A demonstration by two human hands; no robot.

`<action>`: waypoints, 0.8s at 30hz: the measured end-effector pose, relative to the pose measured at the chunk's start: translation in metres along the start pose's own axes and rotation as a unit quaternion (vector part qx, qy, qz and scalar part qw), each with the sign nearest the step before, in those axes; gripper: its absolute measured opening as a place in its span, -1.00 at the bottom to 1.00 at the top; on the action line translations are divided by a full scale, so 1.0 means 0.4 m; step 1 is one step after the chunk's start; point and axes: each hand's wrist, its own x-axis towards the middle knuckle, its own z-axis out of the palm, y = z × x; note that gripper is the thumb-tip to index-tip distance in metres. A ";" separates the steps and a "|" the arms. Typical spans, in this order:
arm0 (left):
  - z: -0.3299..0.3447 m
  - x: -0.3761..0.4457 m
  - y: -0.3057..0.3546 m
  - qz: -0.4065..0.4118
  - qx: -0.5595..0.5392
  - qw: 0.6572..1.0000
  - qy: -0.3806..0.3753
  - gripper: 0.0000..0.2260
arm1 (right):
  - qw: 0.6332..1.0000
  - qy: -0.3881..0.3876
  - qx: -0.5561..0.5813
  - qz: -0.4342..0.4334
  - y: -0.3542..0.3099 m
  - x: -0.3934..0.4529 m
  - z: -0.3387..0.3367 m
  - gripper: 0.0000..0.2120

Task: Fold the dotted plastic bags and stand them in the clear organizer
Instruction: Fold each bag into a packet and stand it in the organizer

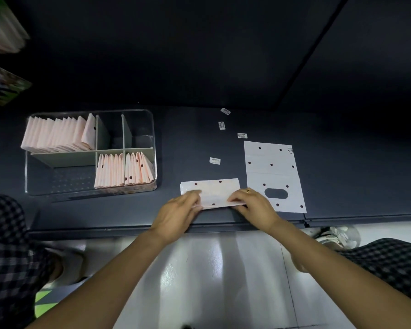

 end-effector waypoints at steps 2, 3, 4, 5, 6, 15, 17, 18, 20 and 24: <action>-0.004 0.005 -0.008 -0.059 -0.076 0.995 0.021 -0.73 | 0.991 0.001 0.110 0.078 0.000 0.020 -0.012 -0.94; -0.006 0.009 -0.011 -0.097 -0.107 0.989 0.031 -0.68 | 0.983 -0.002 0.152 0.105 0.001 0.030 -0.016 -0.98; -0.007 0.015 -0.012 -0.135 -0.137 0.980 0.046 -0.65 | 0.976 -0.003 0.178 0.125 0.002 0.040 -0.017 -0.97; -0.009 0.021 -0.012 -0.171 -0.167 0.969 0.065 -0.65 | 0.970 -0.002 0.194 0.143 0.004 0.051 -0.016 -0.93; -0.009 0.027 -0.012 -0.200 -0.194 0.957 0.085 -0.67 | 0.965 0.003 0.204 0.163 0.006 0.061 -0.014 -0.90; -0.006 0.065 0.015 -0.258 -0.085 0.956 0.115 -0.68 | 0.962 0.003 0.085 0.258 0.005 0.142 -0.001 -0.57; 0.002 0.056 0.038 -0.162 0.021 0.978 0.132 -0.68 | 0.960 -0.007 0.081 0.269 0.005 0.153 -0.002 -0.55; 0.010 0.055 0.050 -0.104 0.054 0.985 0.124 -0.67 | 0.958 -0.010 0.078 0.276 0.005 0.156 -0.003 -0.56; 0.032 0.055 0.071 -0.024 0.100 0.994 0.022 -0.58 | 0.956 -0.013 0.074 0.284 0.003 0.162 -0.001 -0.59; 0.071 0.045 0.045 -0.041 0.232 0.961 -0.145 -0.33 | 0.952 -0.033 0.065 0.297 -0.003 0.170 -0.002 -0.65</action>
